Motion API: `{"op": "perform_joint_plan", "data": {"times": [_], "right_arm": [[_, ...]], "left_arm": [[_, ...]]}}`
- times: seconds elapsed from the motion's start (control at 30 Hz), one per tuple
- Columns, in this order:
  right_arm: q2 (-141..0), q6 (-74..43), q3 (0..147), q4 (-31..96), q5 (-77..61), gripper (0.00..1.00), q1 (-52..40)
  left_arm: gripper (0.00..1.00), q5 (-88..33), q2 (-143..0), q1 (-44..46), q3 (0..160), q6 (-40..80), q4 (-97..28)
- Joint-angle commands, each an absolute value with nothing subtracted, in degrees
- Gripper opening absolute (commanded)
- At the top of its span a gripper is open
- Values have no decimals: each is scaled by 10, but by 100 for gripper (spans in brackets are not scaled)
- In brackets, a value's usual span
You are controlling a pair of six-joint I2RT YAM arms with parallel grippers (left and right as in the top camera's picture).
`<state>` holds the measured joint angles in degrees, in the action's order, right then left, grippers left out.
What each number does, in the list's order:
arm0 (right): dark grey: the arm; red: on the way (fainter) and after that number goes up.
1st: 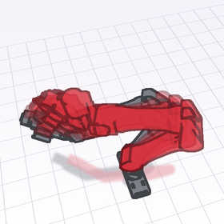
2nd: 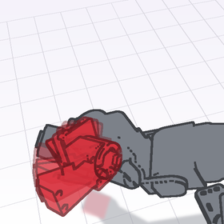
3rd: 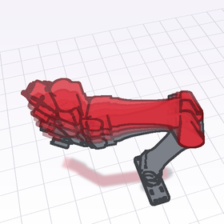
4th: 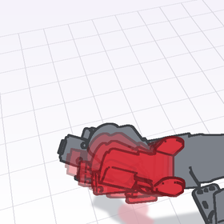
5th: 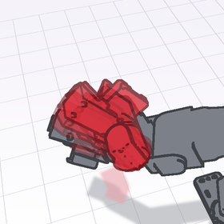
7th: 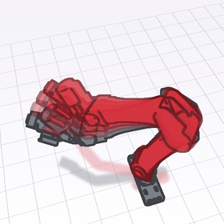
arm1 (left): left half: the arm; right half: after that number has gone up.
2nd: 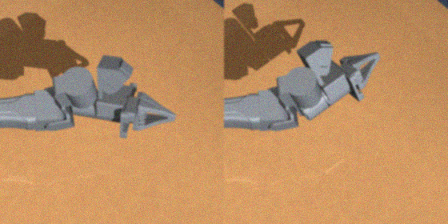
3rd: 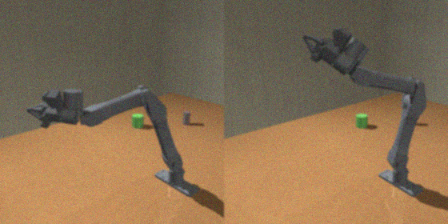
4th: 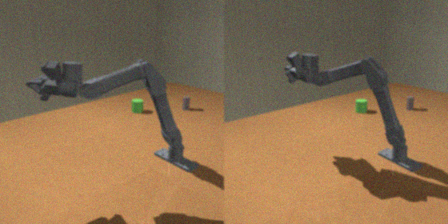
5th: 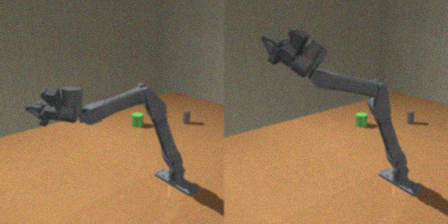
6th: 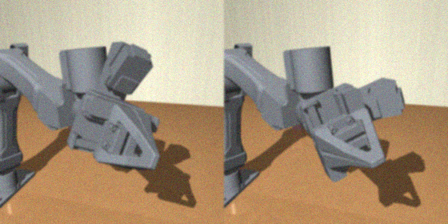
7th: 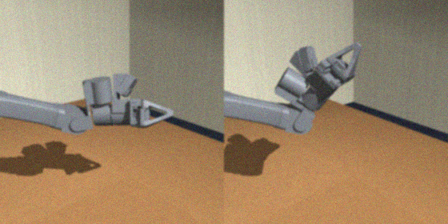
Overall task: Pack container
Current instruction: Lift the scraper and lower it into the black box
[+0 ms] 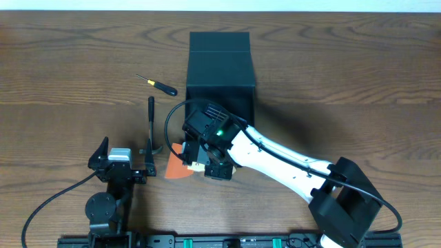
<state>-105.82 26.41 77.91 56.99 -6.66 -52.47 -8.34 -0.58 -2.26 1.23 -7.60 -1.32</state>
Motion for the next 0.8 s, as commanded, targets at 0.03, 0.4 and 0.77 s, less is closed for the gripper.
{"op": "perform_joint_plan", "data": {"times": [0.03,0.4,0.77], "right_arm": [[-1060,248,831,575,-69,1,-529],[-1060,206,924,580,2,1,-528],[-1060,85,929,581,105,1,-481]], "left_arm": [[98,-87,-3,-26,2,-83,-33],[99,-87,-3,-26,2,-83,-33],[99,-87,-3,-26,2,-83,-33]]}}
